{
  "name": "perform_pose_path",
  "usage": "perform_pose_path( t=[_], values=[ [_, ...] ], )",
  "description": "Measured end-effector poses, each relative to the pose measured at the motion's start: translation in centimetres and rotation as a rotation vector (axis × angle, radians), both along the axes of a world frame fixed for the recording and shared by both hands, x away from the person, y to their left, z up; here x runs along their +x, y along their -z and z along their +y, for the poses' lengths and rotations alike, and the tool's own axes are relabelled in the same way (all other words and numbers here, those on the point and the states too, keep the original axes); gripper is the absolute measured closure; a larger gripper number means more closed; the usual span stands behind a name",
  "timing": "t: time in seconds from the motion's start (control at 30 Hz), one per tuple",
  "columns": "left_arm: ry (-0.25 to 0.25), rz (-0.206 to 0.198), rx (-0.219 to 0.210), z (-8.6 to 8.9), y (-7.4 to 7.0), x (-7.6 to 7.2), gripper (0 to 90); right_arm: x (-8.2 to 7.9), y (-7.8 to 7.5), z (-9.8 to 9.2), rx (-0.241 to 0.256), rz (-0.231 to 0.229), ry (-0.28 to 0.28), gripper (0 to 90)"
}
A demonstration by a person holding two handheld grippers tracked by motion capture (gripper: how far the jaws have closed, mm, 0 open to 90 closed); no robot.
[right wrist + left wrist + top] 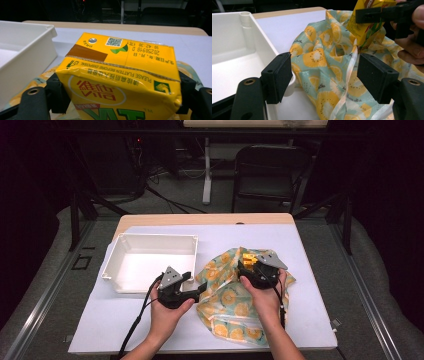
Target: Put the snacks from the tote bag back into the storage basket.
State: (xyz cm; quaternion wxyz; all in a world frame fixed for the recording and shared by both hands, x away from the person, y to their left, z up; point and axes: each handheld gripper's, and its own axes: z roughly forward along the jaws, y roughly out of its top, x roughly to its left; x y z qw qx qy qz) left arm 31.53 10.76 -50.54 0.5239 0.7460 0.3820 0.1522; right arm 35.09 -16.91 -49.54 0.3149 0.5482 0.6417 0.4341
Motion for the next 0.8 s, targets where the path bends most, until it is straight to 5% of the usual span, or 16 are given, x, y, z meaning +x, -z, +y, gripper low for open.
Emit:
perform_pose_path(
  t=[0.37,0.8],
  values=[
    [0.074,-0.025,-0.013,-0.4,-0.1,-0.2,23.4,-1.7,-3.0,0.5,0.017,-0.039,-0.056,21.3],
    [0.140,-0.083,-0.006,-1.2,-0.4,-1.0,23.3,-3.6,-4.8,1.9,0.039,-0.060,-0.125,21.2]
  ],
)
